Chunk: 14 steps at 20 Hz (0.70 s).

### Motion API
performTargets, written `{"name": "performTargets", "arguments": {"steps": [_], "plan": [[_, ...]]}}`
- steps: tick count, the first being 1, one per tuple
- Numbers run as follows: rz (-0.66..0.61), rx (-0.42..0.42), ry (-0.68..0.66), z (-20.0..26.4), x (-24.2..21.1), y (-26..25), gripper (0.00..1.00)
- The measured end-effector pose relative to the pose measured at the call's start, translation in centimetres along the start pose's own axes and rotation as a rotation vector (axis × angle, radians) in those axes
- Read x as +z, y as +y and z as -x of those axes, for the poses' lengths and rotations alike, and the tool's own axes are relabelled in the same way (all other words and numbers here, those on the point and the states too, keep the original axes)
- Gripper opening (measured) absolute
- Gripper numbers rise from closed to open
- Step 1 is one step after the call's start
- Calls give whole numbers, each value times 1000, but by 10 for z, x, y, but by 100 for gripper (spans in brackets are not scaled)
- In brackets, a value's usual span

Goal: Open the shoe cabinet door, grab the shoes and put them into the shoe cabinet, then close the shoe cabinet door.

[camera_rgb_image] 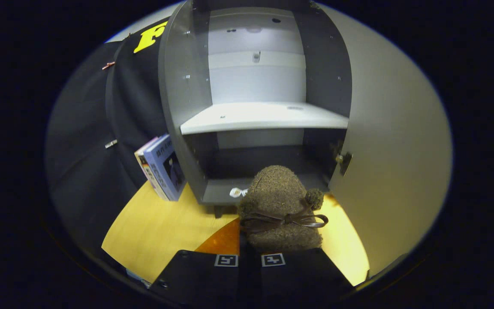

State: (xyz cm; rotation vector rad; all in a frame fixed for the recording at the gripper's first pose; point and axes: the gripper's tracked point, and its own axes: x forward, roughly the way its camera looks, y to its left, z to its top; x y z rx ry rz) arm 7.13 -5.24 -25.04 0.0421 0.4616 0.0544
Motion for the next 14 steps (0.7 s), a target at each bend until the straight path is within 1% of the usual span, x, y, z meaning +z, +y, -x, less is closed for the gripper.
{"name": "performTargets", "arguments": {"steps": [4, 9, 14], "plan": [[16, 6, -60, -1, 53, -4, 5], [-7, 6, -63, -9, 100, -12, 5], [-11, 6, -63, -34, 150, -13, 5]]}}
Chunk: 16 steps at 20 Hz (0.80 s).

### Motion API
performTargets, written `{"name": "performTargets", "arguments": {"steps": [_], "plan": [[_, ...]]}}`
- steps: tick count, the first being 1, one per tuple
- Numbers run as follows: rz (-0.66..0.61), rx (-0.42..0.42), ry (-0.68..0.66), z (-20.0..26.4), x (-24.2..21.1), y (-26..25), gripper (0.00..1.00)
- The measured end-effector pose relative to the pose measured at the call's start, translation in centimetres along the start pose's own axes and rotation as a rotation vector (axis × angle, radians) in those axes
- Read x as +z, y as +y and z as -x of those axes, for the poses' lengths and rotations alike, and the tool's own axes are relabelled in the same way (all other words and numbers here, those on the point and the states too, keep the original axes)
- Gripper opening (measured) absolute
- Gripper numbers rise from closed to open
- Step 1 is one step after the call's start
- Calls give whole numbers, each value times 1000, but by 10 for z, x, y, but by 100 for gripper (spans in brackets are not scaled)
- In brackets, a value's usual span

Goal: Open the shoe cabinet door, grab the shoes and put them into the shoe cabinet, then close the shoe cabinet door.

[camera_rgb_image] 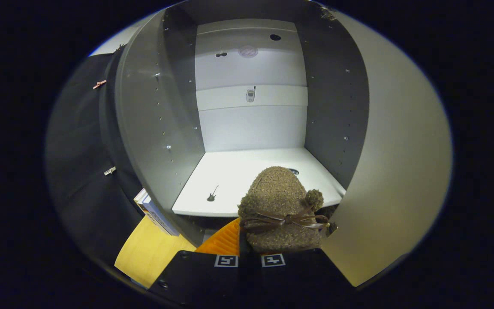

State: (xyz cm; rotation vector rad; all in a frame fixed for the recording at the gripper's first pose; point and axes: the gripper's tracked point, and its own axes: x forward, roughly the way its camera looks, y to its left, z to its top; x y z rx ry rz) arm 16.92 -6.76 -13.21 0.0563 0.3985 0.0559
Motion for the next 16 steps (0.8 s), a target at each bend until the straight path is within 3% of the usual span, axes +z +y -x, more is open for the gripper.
{"name": "performTargets", "arguments": {"steps": [6, 16], "plan": [[22, -22, -23, -62, 60, -6, 5], [36, -51, 38, -174, 86, -23, 5]]}}
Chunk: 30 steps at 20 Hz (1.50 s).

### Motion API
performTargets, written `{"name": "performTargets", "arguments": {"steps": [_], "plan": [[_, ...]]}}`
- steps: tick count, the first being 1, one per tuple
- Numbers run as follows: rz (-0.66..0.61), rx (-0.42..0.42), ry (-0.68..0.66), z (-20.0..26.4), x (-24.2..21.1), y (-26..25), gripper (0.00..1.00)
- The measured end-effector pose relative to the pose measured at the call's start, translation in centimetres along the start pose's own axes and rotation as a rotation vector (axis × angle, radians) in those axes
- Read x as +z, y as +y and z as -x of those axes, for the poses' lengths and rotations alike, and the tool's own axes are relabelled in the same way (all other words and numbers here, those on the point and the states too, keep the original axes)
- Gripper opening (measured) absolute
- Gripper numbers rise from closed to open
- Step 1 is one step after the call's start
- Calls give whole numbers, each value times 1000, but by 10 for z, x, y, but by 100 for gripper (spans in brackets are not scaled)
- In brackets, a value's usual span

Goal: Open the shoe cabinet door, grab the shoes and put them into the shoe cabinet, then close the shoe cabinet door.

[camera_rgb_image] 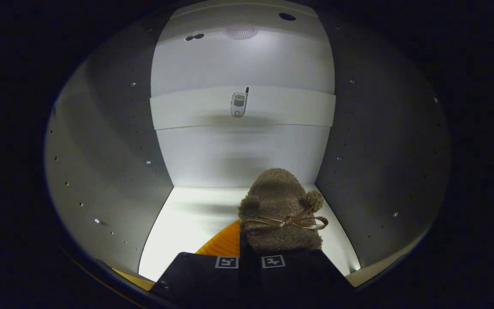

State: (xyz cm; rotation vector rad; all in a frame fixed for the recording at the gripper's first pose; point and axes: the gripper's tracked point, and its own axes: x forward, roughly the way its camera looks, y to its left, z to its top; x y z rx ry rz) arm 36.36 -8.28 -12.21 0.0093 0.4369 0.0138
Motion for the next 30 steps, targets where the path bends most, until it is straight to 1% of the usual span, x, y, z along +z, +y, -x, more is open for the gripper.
{"name": "performTargets", "arguments": {"steps": [5, 10, 11, 16, 18, 20, 21, 22, 24, 25, 26, 28, 30], "plan": [[-30, -24, 35, -31, 0, -11, 5], [-48, -29, 106, -50, -15, -10, 5], [-44, -32, 103, -50, -14, -10, 7], [3, -66, 144, -26, -27, -15, 46], [3, -64, 114, -11, -23, -13, 61], [-12, -47, 76, 6, -16, -9, 73], [-18, -46, 53, 17, -11, -9, 74], [-25, -42, 29, 28, -4, -6, 83], [-23, -38, -16, 52, 7, -2, 87], [-15, -37, -41, 67, 12, 1, 91], [-7, -34, -62, 82, 17, 4, 97], [-1, -20, -103, 114, 23, 11, 99], [-6, -9, -130, 146, 24, 16, 99]]}}
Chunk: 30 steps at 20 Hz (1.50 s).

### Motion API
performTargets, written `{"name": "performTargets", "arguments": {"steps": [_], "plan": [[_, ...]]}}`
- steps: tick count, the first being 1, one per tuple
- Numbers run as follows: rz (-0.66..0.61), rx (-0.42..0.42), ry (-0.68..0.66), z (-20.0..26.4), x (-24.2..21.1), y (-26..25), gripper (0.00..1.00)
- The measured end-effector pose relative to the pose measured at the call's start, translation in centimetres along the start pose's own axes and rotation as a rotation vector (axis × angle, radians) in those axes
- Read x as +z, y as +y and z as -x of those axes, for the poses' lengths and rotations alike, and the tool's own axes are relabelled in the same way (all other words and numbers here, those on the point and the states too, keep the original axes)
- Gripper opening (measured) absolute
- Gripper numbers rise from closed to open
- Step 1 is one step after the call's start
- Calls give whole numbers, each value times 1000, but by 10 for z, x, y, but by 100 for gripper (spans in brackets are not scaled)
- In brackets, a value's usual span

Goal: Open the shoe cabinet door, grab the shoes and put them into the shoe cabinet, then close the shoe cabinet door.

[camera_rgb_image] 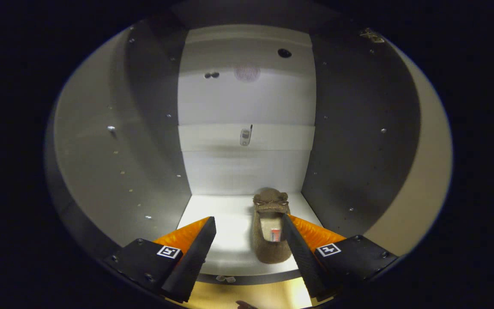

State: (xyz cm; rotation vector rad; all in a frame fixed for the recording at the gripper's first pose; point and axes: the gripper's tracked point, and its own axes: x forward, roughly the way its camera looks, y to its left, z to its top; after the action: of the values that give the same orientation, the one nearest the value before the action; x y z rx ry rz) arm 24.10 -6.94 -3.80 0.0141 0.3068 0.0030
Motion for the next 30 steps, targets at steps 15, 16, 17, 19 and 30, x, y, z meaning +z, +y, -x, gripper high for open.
{"name": "performTargets", "arguments": {"steps": [15, 16, 17, 19, 30], "plan": [[-58, 66, -150, 218, -1, -21, 98], [-59, 62, -155, 233, -4, -25, 98], [-64, 58, -169, 248, -4, -29, 98], [-74, 46, -212, 283, -2, -41, 98], [-129, -129, -248, 416, -21, -152, 97]]}}
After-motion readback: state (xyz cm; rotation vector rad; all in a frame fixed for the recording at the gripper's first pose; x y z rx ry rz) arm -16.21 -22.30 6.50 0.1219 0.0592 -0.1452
